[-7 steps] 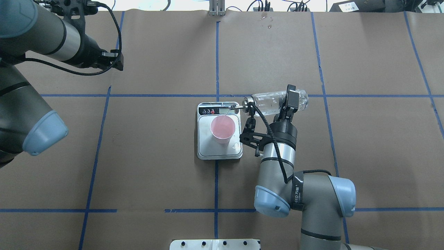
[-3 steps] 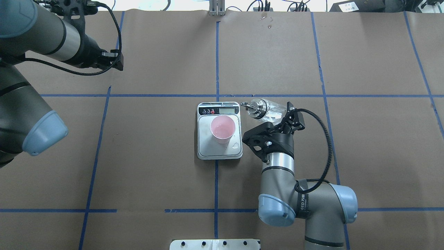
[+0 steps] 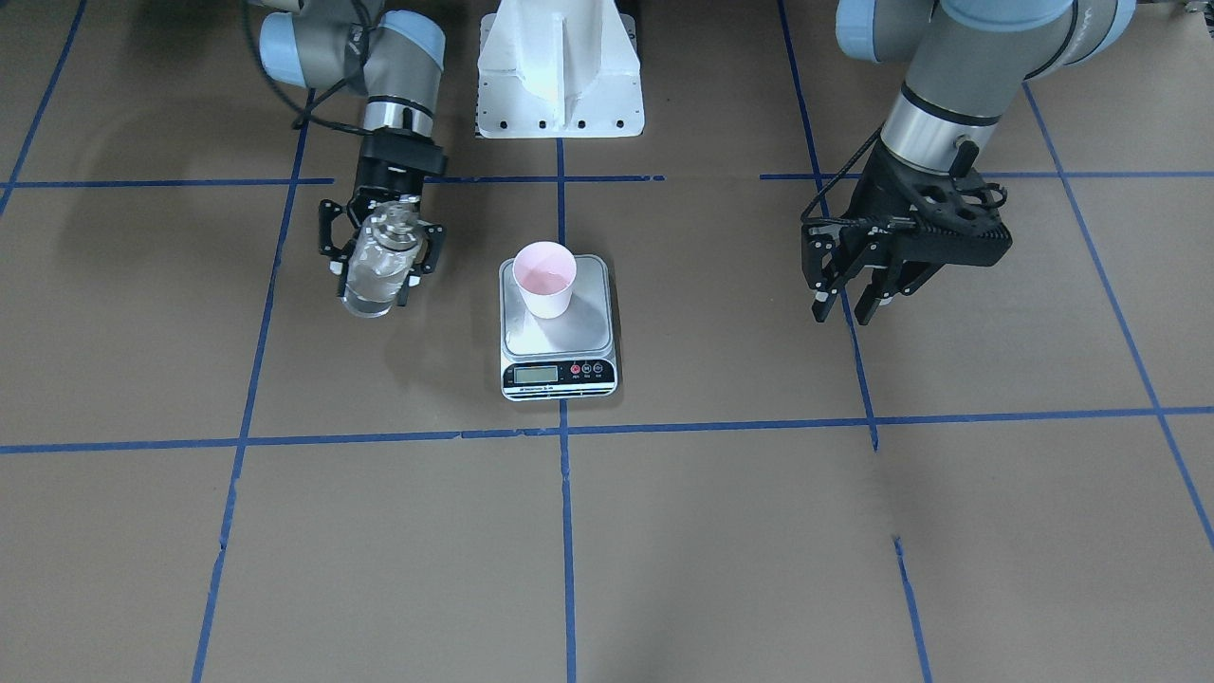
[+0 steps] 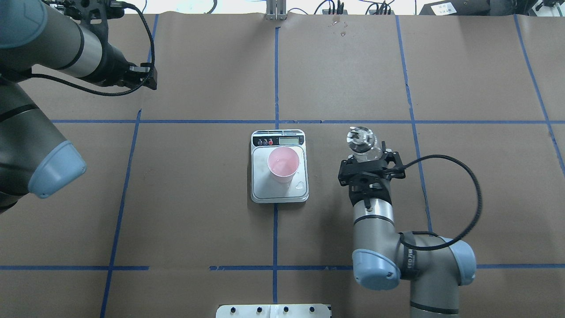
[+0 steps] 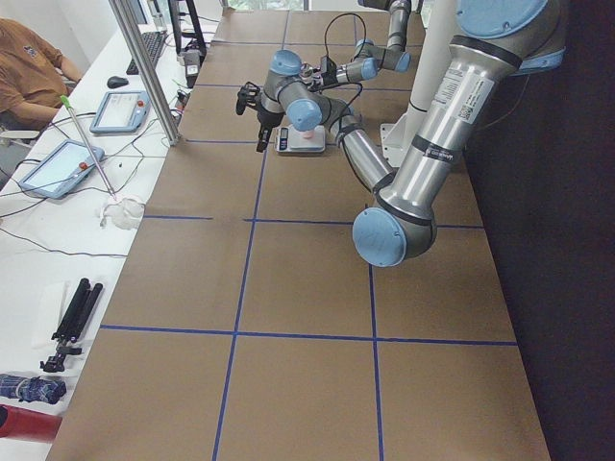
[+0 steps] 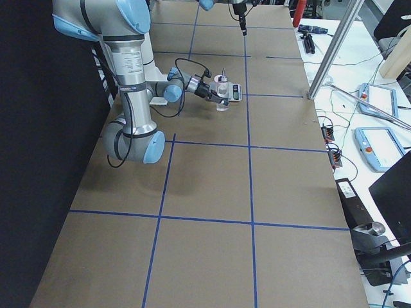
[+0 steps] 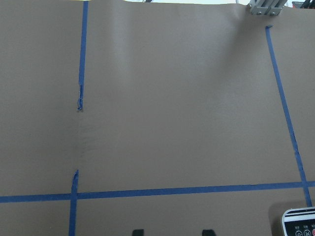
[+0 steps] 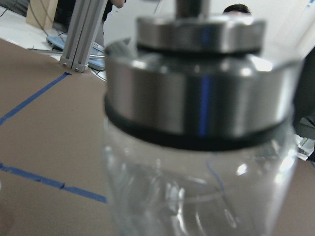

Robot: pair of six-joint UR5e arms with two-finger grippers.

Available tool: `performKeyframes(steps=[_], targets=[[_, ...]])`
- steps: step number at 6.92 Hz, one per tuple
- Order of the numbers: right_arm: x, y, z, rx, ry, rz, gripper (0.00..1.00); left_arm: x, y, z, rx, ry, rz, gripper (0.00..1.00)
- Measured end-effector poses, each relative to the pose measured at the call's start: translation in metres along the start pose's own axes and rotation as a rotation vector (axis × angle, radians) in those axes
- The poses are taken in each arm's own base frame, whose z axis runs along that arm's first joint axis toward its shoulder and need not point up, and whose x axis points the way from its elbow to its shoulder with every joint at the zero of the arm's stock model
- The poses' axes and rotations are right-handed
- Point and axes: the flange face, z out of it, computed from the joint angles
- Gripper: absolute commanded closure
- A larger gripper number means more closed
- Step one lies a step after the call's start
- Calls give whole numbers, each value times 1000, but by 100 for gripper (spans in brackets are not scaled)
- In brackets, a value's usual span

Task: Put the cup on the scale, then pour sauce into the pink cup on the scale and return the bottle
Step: 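Turn the bottle upright and carry it back with the right gripper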

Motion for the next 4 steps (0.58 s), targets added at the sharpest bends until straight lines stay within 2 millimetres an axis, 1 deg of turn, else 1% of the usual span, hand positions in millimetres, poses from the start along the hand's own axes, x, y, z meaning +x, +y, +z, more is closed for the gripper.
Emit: performKeyframes(steps=[1, 3, 4], targets=[[17, 7, 4, 9, -18, 105, 100, 0, 0, 0, 0, 0, 0, 50], [80, 38, 18, 16, -41, 259, 100, 0, 0, 0, 0, 0, 0, 50], [106, 48, 23, 20, -46, 299, 100, 0, 0, 0, 1, 1, 0, 50]])
